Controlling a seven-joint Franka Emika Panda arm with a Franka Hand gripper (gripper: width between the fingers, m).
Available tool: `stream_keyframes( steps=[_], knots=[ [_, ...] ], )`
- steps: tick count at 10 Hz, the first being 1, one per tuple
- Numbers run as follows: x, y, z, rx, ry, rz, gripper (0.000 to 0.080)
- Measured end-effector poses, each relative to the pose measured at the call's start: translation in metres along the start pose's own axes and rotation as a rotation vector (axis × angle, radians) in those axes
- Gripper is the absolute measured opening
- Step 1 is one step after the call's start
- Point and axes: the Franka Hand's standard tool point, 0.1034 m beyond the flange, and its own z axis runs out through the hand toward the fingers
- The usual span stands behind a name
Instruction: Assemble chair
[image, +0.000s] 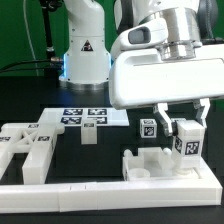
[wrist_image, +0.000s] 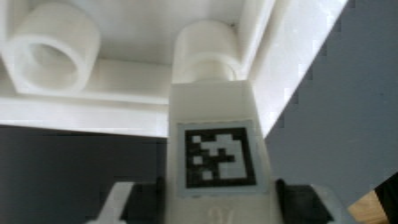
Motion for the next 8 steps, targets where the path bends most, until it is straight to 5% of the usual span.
stream_keyframes(
  steps=[7, 8],
  knots=[
    [0.0014, -0.0001, 0.0017, -0.003, 0.038, -0.005, 0.0287],
    [0.0014, -0.0001, 0.0017, -0.003, 0.038, -0.006, 0.052]
  ],
)
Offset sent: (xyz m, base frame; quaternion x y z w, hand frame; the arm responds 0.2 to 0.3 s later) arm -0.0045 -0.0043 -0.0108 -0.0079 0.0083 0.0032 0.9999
